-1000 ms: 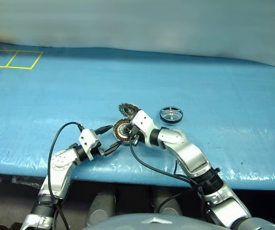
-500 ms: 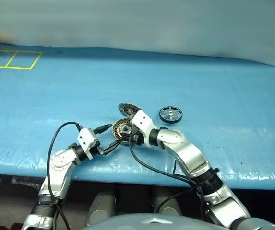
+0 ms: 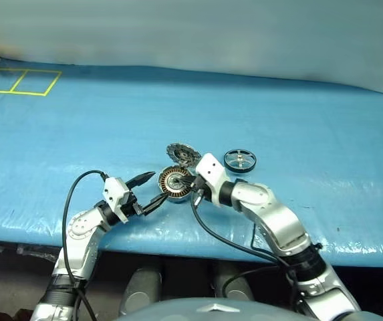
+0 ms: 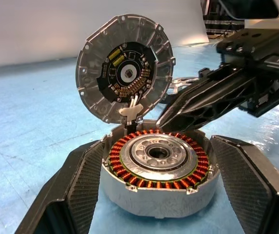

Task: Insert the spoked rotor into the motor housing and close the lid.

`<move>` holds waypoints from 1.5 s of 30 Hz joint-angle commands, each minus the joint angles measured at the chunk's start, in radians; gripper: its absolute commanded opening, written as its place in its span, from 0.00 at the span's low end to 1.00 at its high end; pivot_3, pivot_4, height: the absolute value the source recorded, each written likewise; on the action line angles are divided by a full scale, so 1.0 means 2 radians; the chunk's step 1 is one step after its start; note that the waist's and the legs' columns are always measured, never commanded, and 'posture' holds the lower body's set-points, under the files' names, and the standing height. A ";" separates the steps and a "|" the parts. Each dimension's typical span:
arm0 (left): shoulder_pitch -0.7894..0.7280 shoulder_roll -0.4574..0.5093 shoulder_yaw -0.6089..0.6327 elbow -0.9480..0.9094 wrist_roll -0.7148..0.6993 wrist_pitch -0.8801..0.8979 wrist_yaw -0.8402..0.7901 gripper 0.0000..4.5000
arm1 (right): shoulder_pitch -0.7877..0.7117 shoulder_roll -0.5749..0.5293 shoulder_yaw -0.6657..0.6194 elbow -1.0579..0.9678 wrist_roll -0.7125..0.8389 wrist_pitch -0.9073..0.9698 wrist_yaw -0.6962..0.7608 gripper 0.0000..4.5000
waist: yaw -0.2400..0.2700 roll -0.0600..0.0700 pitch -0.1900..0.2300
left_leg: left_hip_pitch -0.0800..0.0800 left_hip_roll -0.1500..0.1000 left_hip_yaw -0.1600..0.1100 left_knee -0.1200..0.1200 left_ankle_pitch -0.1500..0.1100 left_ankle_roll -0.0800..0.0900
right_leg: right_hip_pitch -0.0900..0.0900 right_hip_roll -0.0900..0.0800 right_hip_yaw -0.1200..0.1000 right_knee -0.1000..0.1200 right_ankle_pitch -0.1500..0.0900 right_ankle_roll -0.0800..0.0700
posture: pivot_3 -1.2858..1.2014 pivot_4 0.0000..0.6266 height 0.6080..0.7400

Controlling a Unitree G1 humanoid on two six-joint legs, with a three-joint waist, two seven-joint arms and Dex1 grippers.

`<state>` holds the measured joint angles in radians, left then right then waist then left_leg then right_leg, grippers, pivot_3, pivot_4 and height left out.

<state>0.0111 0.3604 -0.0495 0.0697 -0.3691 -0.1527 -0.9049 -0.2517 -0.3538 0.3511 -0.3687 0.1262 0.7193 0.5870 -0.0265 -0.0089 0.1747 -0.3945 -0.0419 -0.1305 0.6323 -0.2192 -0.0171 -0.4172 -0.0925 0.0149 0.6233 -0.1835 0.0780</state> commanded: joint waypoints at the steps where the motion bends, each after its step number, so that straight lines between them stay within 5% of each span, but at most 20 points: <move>1: -0.002 0.003 0.000 -0.025 -0.005 0.003 -0.006 0.86 | 0.033 -0.048 -0.039 -0.084 0.017 0.028 0.013 0.00 | 0.002 0.000 0.000 | 0.000 0.000 0.000 0.000 0.000 0.000 | 0.000 0.000 0.000 0.000 0.000 0.000 | 0.52 0.24 1.00; 5: -0.009 -0.002 -0.005 -0.018 0.001 0.003 -0.009 0.86 | 0.060 -0.108 -0.085 -0.121 -0.005 0.061 -0.009 0.00 | 0.003 0.000 0.000 | 0.000 0.000 0.000 0.000 0.000 0.000 | 0.000 0.000 0.000 0.000 0.000 0.000 | 0.52 0.24 1.00; 10: -0.021 -0.006 -0.018 -0.013 0.013 0.008 -0.008 0.86 | 0.033 -0.093 -0.144 -0.093 -0.045 0.074 -0.099 0.27 | 0.003 0.000 0.000 | 0.000 0.000 0.001 0.000 0.000 0.000 | 0.000 0.000 0.000 0.000 0.000 0.000 | 0.52 0.24 1.00; 28: -0.026 -0.018 -0.029 -0.010 0.029 -0.001 -0.001 0.86 | -0.036 -0.051 -0.144 0.037 -0.033 0.080 -0.110 0.27 | 0.003 -0.001 0.000 | 0.000 0.000 0.001 -0.001 0.000 0.000 | 0.000 0.000 0.000 -0.001 0.000 0.000 | 0.52 0.24 1.00; 31: -0.025 -0.017 -0.028 -0.011 0.030 -0.001 0.001 0.86 | -0.034 -0.052 -0.143 0.031 -0.033 0.083 -0.111 0.40 | 0.003 -0.001 0.000 | 0.000 0.000 0.001 -0.001 0.000 0.000 | 0.000 0.000 0.000 -0.001 0.000 0.000 | 0.52 0.24 1.00; 35: -0.025 -0.016 -0.030 -0.013 0.036 -0.001 0.006 0.86 | -0.032 -0.052 -0.142 0.030 -0.034 0.083 -0.113 0.69 | 0.003 -0.001 0.000 | 0.000 0.000 0.001 -0.001 0.000 0.000 | 0.000 0.000 0.000 -0.001 0.000 0.000 | 0.52 0.24 1.00; 45: -0.023 -0.014 -0.027 -0.013 0.041 -0.001 0.009 0.86 | -0.016 -0.041 -0.136 0.032 -0.034 0.089 -0.118 0.69 | 0.003 -0.001 0.000 | 0.000 0.000 0.001 -0.001 0.000 0.000 | 0.000 0.000 0.000 -0.001 0.000 0.000 | 0.52 0.24 1.00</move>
<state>-0.0340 0.3260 -0.1099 0.0707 -0.2863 -0.1384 -0.8914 -0.2845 -0.4360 0.0846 -0.2797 0.0596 0.8998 0.3577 -0.0209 -0.0102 0.1747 -0.3938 -0.0415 -0.1290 0.6307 -0.2192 -0.0171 -0.4166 -0.0929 0.0145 0.6220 -0.1839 0.0780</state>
